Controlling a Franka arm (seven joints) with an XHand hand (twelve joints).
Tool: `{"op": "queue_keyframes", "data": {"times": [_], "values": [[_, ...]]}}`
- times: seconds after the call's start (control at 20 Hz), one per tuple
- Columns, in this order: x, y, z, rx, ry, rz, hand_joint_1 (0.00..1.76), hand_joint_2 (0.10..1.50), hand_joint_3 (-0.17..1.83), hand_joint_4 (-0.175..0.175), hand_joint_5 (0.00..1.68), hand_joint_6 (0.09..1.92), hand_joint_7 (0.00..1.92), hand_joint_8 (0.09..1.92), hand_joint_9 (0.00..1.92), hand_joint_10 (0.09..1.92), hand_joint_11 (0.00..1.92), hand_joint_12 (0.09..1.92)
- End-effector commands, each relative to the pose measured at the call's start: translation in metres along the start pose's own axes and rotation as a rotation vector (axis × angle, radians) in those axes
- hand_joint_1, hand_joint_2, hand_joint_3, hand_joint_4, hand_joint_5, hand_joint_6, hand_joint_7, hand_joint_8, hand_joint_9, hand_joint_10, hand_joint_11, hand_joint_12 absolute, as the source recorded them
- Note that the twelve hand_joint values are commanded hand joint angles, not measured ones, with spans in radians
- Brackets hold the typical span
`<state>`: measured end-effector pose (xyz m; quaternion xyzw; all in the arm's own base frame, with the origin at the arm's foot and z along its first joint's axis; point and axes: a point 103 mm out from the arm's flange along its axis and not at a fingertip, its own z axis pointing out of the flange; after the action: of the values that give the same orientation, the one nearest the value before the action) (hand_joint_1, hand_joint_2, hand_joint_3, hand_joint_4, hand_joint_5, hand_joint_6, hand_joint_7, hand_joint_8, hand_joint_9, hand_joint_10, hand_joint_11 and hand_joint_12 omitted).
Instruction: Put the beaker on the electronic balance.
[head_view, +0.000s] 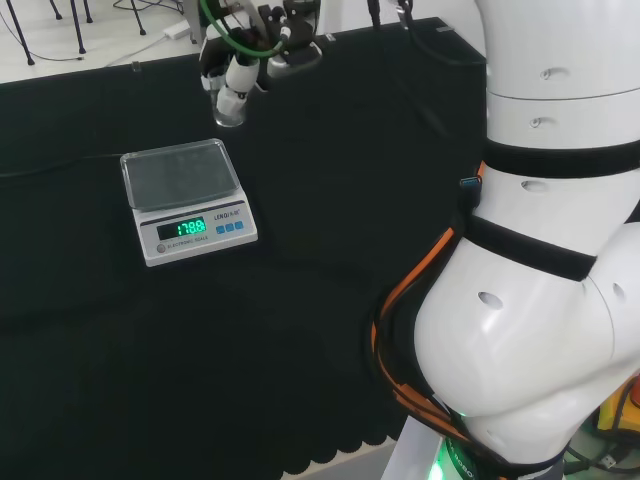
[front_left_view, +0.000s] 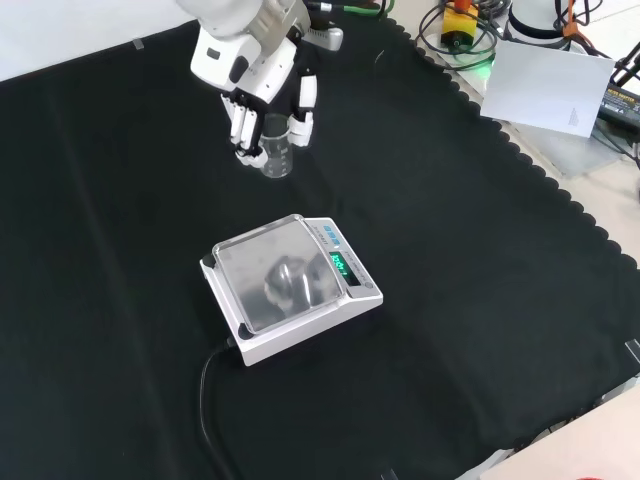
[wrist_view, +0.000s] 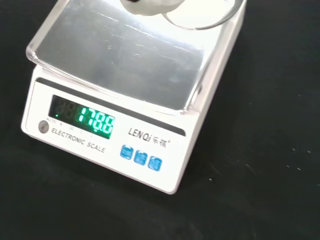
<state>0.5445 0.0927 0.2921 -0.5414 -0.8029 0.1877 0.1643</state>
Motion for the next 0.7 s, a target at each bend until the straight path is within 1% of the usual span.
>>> {"op": "queue_keyframes", "data": {"times": [0.05,0.3,0.5,0.7], "values": [[0.031,0.035,0.007,0.016,-0.019,-0.055,1.13,1.15,-0.03,-0.131,0.94,1.08,0.93,0.89,1.12,0.75,1.18,0.95],[0.04,0.057,0.017,0.038,-0.03,-0.09,1.13,1.15,-0.03,-0.132,0.94,1.08,0.94,0.89,1.12,0.75,1.18,0.95],[0.039,0.065,0.023,0.046,-0.028,-0.098,1.13,1.15,-0.03,-0.133,0.94,1.08,0.94,0.89,1.12,0.75,1.18,0.95],[0.037,0.066,0.025,0.042,-0.008,-0.113,1.13,1.15,-0.03,-0.134,0.94,1.08,0.94,0.89,1.12,0.75,1.17,0.95]]}}
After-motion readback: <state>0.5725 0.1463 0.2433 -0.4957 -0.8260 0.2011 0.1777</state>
